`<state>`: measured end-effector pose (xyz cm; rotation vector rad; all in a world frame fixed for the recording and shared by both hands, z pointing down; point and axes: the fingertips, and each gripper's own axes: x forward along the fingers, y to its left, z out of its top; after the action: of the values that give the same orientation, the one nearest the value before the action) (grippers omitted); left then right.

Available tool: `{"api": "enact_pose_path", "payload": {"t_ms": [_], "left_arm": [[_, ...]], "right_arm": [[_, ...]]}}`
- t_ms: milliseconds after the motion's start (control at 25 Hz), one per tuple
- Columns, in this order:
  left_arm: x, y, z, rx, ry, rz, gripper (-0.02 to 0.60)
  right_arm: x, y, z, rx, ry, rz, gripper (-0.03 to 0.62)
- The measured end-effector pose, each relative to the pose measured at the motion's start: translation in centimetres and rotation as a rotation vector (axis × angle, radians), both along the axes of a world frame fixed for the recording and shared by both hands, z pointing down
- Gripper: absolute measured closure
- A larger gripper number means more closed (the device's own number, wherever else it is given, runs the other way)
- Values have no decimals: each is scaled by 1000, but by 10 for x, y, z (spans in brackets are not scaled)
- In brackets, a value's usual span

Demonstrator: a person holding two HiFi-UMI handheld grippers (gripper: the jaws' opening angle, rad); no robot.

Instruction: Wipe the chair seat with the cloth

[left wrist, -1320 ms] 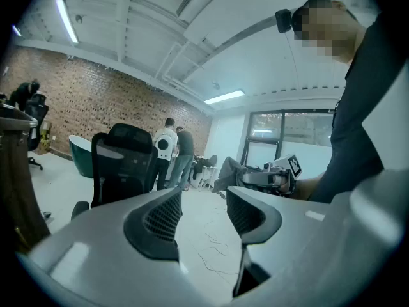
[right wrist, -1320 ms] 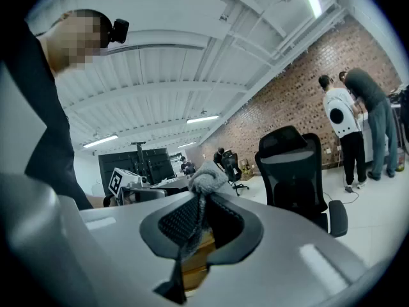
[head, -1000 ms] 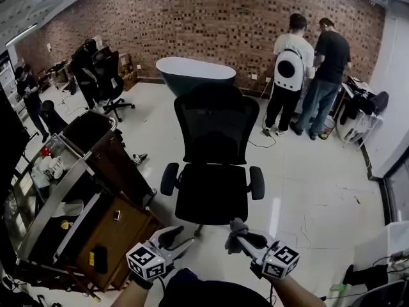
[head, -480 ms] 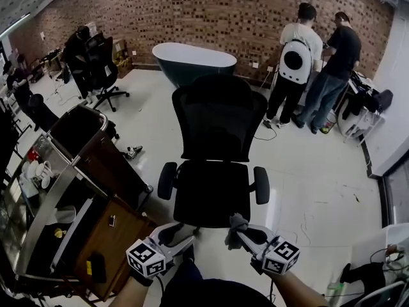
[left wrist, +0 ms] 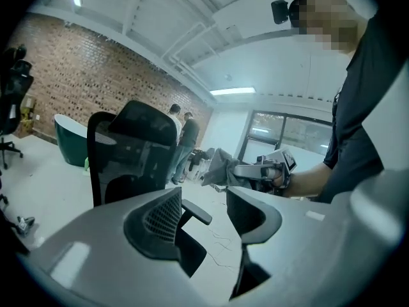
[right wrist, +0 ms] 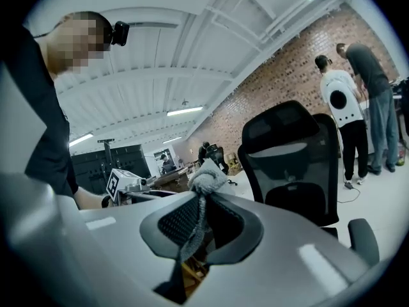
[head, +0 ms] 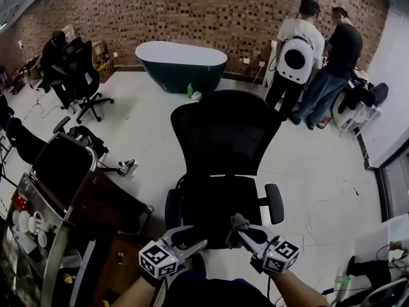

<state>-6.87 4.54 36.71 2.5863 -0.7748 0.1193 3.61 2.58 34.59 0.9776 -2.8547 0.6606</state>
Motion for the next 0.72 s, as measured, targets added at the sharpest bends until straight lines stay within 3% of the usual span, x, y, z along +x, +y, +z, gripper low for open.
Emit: {"api": "enact_pose_path", "payload": {"t_ms": [440, 720], "left_arm": [[-34, -80, 18, -35, 4, -2, 338], [-44, -114, 82, -150, -10, -71, 339]], "right_arm": [[-55, -90, 8, 19, 15, -5, 554], [-75, -151, 121, -122, 133, -89, 553]]}}
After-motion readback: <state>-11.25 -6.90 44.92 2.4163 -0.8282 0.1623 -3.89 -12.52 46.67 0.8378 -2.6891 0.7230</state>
